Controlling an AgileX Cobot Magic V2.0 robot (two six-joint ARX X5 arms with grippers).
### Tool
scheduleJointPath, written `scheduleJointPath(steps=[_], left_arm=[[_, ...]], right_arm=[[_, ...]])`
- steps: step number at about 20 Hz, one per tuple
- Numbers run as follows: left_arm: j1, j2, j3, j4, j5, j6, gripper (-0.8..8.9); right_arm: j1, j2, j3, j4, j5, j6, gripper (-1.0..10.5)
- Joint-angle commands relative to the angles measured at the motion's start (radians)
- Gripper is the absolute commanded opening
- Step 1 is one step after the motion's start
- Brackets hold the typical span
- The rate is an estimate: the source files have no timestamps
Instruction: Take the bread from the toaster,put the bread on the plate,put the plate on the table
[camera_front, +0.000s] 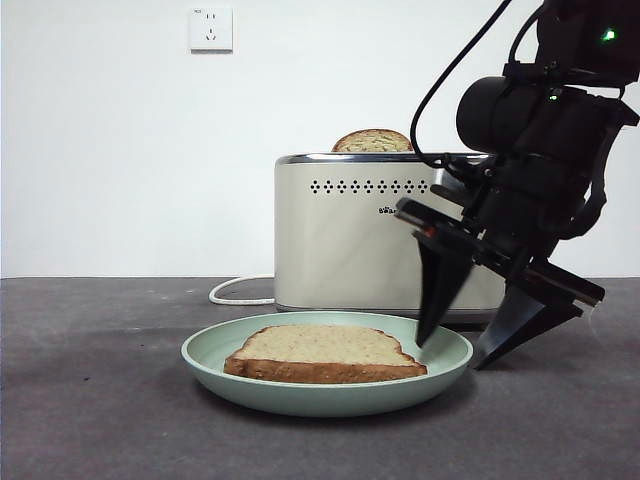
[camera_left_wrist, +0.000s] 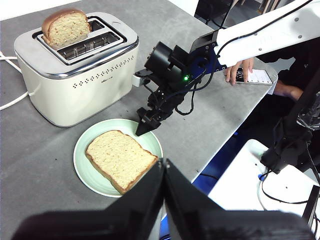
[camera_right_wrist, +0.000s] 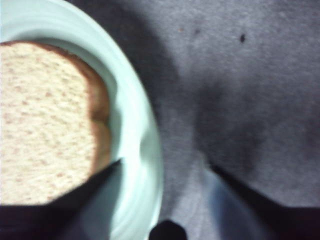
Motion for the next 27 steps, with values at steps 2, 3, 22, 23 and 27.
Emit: scheduleJointPath(steps=[2, 3, 22, 23, 27], left_arm=[[0.0, -0.003, -0.003, 0.003, -0.002, 0.013, -0.08], [0.0, -0.003, -0.003, 0.005, -0.002, 0.013, -0.08], [0.0, -0.003, -0.003, 0.005, -0.001, 0.031, -0.08], [0.0, -0.003, -0.003, 0.005, -0.001, 0.03, -0.08], [0.0, -0.003, -0.003, 0.004, -0.002, 0.031, -0.08]], right_arm=[[0.001, -0.108, -0.002, -0.024, 0.0, -0.039, 5.1], [0.001, -0.163, -0.002, -0.048, 0.0, -0.055, 5.1], [0.2, -1.055, -0.002, -0.628, -0.133, -0.229, -0.1], [0.2, -1.055, -0.002, -0.632, -0.133, -0.229, -0.1], [0.2, -1.055, -0.002, -0.632, -0.131, -0.228, -0.1]])
